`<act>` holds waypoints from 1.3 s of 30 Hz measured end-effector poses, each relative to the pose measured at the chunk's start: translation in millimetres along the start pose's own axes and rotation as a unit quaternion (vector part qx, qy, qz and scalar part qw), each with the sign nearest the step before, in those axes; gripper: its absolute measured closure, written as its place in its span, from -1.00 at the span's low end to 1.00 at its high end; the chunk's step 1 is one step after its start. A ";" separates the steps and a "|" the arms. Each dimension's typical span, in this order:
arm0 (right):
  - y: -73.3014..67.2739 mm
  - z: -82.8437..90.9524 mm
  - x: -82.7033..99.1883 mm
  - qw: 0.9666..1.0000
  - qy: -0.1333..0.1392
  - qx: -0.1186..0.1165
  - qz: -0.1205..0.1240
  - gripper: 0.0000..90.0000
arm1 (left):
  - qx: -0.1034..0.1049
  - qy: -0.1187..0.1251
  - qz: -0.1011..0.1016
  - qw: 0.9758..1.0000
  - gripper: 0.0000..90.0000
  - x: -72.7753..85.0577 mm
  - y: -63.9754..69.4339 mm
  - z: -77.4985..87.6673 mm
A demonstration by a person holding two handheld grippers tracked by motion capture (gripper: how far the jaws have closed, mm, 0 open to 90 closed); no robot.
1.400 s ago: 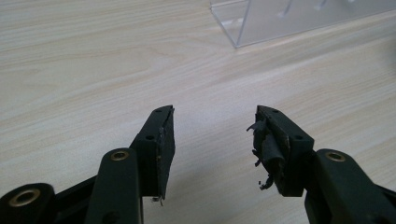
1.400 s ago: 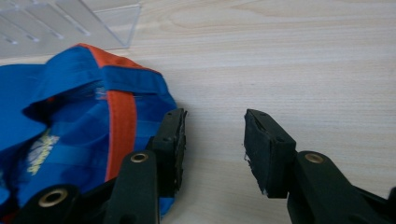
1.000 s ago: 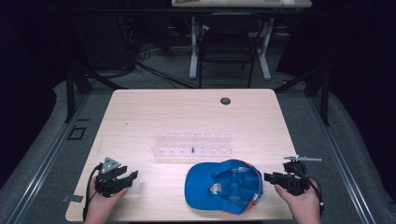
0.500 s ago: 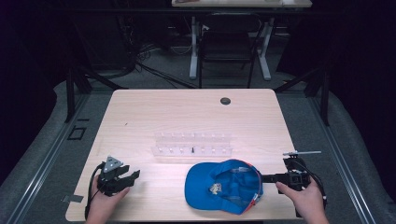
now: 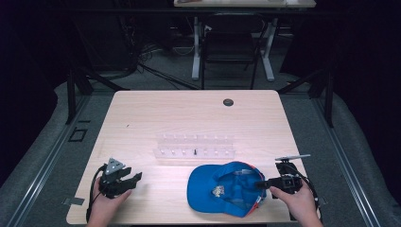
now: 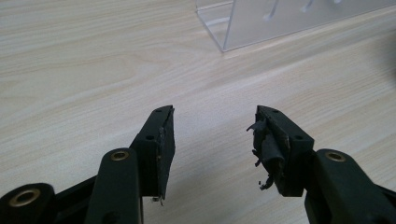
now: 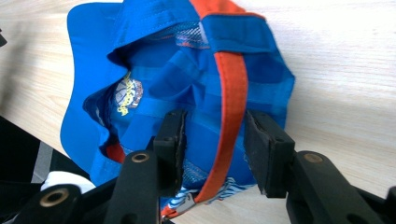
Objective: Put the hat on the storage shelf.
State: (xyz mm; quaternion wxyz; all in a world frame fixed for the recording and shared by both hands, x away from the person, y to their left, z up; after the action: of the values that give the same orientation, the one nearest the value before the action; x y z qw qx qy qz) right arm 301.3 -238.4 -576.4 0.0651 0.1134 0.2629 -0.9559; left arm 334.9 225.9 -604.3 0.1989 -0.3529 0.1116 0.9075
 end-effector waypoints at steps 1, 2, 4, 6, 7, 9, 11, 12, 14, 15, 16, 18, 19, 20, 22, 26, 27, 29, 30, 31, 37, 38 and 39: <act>0.0 0.0 0.0 1.000 0.000 0.000 0.000 0.31 | 0.000 0.000 0.000 1.000 0.07 0.0 0.0 0.0; -2.0 -1.5 0.0 1.000 -0.002 -0.004 -0.001 0.34 | 0.000 0.000 0.000 1.000 0.08 0.0 0.0 0.0; -2.6 -1.4 0.1 1.000 -0.003 -0.005 0.000 0.35 | 0.001 -0.001 -0.001 1.000 0.07 0.1 0.0 0.2; -5.1 0.6 0.0 1.000 -0.001 -0.015 0.001 0.44 | 0.001 -0.001 -0.002 1.000 0.08 0.1 0.2 0.3; -5.1 0.6 0.0 1.000 -0.001 -0.015 0.001 0.44 | 0.001 -0.001 -0.003 1.000 0.08 0.1 0.3 0.3; -6.7 2.3 -0.4 1.000 0.003 -0.019 -0.006 0.52 | 0.000 -0.003 -0.003 1.000 0.09 0.2 0.3 0.4; -6.5 4.7 -0.1 1.000 -0.001 -0.018 -0.002 0.55 | 0.000 -0.005 -0.004 1.000 0.09 0.4 0.2 0.6; -6.4 7.1 0.2 1.000 -0.011 -0.023 0.003 0.54 | 0.000 -0.006 -0.005 1.000 0.09 0.5 0.2 0.7; -7.2 7.1 0.1 1.000 -0.009 -0.027 -0.003 0.53 | 0.000 -0.005 -0.005 1.000 0.09 0.3 0.2 0.5; -7.2 7.0 0.6 1.000 -0.012 -0.027 -0.002 0.53 | 0.000 -0.005 -0.005 1.000 0.09 0.3 0.2 0.5; -6.9 6.2 1.1 1.000 -0.015 -0.024 -0.002 0.52 | 0.000 -0.004 -0.005 1.000 0.09 0.3 0.3 0.3; -6.5 5.4 1.7 1.000 -0.018 -0.024 -0.002 0.52 | 0.000 -0.004 -0.004 1.000 0.09 0.3 0.3 0.3; -4.3 4.4 2.7 1.000 -0.023 -0.020 -0.002 0.49 | -0.001 -0.005 -0.005 1.000 0.09 0.4 0.2 0.4; -3.0 3.9 3.1 1.000 -0.024 -0.019 -0.004 0.49 | -0.001 -0.005 -0.005 1.000 0.09 0.4 0.2 0.4; -1.3 2.4 3.8 1.000 -0.020 -0.019 -0.010 0.46 | 0.001 -0.005 -0.005 1.000 0.09 0.5 0.5 0.4; 2.5 1.5 6.7 0.999 -0.030 -0.017 -0.011 0.46 | 0.001 -0.004 -0.005 1.000 0.09 0.4 0.5 0.2; 2.7 1.5 7.7 0.999 -0.031 -0.022 -0.011 0.47 | 0.001 -0.005 -0.007 1.000 0.09 0.3 0.4 0.1; 1.4 1.9 7.8 0.999 -0.029 -0.025 -0.014 0.48 | 0.000 -0.004 -0.007 1.000 0.09 0.3 0.5 -0.2; 0.5 2.7 7.7 0.999 -0.029 -0.027 -0.015 0.49 | 0.000 -0.005 -0.006 1.000 0.09 0.3 0.9 -0.1; 0.5 2.7 7.7 0.999 -0.029 -0.027 -0.015 0.49 | 0.000 -0.005 -0.006 1.000 0.09 0.3 0.9 -0.1; -5.9 9.0 5.3 0.999 -0.026 -0.037 -0.008 0.57 | 0.000 -0.004 -0.007 1.000 0.10 0.2 0.1 0.1; -6.9 9.6 5.2 0.999 -0.027 -0.037 -0.009 0.58 | 0.000 -0.005 -0.006 1.000 0.10 0.3 0.4 0.3; -8.6 10.5 4.3 0.999 -0.023 -0.040 -0.013 0.58 | 0.000 -0.005 -0.008 1.000 0.10 0.2 0.4 0.5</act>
State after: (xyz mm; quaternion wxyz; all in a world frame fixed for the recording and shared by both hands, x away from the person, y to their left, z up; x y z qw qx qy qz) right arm 293.6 -236.8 -564.5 0.0634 0.0855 0.3011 -0.9476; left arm 334.3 225.8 -604.1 0.2065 -0.3491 0.1080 0.9076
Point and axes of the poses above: each handheld gripper's, and its own axes: z roughly backward along the jaws, x roughly out of its underside, y roughly to its right, the point moved 7 cm from there along -z, roughly forward along the jaws, and after that the axes turned 5 degrees about -y, right-handed, at the moved point
